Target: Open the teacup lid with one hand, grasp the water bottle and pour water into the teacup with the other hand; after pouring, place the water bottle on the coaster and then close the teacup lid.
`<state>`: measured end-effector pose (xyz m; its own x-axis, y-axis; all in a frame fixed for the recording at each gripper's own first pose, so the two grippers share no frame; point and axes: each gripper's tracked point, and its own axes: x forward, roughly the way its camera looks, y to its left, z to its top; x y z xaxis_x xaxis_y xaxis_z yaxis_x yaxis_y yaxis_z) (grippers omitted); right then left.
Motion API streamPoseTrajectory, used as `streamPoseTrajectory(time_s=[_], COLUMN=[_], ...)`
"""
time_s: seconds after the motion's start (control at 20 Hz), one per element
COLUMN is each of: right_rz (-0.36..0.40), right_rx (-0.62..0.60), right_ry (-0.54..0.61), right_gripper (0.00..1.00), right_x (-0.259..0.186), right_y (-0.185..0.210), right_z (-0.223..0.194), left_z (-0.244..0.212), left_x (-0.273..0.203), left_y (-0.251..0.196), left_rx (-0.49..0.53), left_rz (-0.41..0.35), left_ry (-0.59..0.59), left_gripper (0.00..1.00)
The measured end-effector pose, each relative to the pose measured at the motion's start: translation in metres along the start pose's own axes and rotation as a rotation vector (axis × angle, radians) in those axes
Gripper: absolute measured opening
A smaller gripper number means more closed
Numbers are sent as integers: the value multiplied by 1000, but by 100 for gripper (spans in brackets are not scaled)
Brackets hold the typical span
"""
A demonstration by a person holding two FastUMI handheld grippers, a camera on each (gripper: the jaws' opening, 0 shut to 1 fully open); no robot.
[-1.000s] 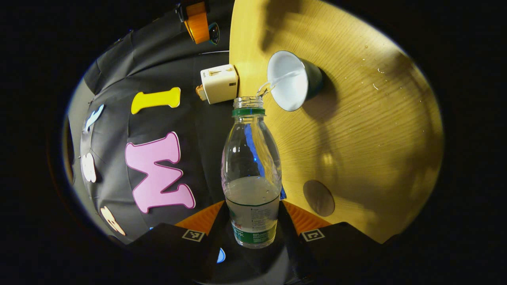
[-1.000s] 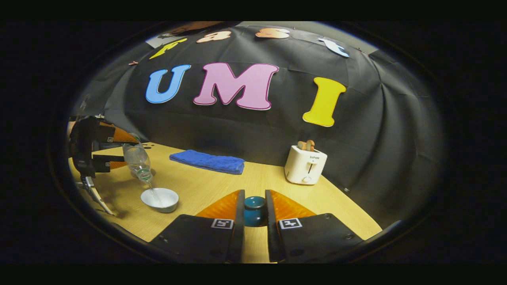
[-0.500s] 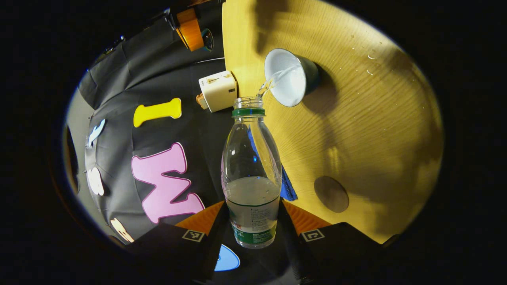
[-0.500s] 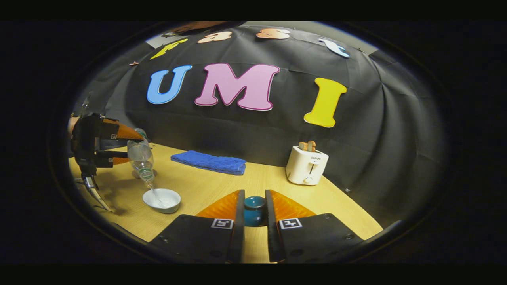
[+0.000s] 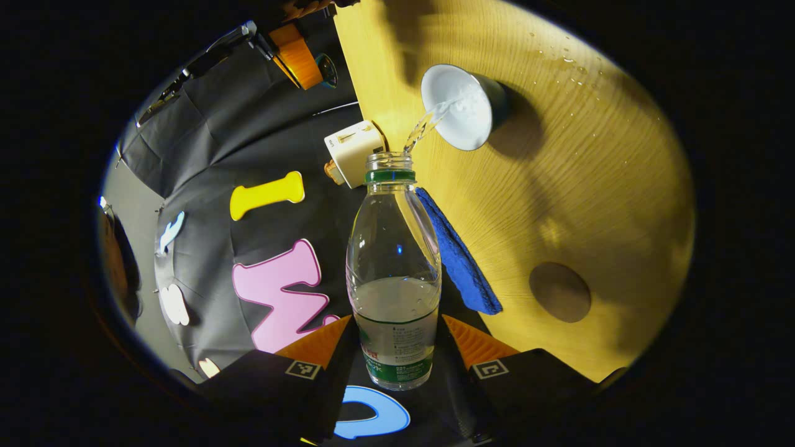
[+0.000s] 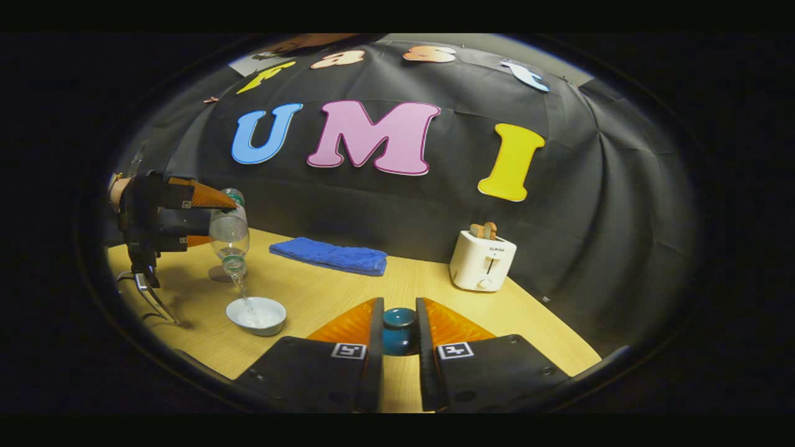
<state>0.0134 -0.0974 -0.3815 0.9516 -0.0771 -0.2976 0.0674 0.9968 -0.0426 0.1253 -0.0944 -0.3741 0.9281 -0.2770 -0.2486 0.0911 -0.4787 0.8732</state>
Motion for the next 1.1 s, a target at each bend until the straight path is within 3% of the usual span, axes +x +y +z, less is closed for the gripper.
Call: streamPoseTrajectory(time_s=[0.15,0.2,0.45,0.55,0.6,0.7,0.85,1.1], right_rz=[3,4,7,8,8,6,7,3], right_rx=[-4,-5,-11,-12,-11,-9,-10,-4], right_ry=[-3,-5,-11,-12,-13,-16,-12,-15], right_gripper=[27,32,27,27,32,27,27,27], right_x=[1,1,1,0,0,-1,-1,-2], right_y=[1,2,3,3,3,3,3,2], right_z=[2,3,4,5,5,5,2,2], left_z=[-2,0,4,5,5,3,11,20], left_x=[3,3,0,3,4,7,12,17], left_y=[12,15,33,30,29,29,39,45], left_rx=[14,21,55,73,84,108,148,176], left_rz=[60,85,219,228,229,236,283,292], left_ry=[-19,-28,-71,-80,-82,-85,-112,-146], left_gripper=[73,73,73,73,73,73,73,73])
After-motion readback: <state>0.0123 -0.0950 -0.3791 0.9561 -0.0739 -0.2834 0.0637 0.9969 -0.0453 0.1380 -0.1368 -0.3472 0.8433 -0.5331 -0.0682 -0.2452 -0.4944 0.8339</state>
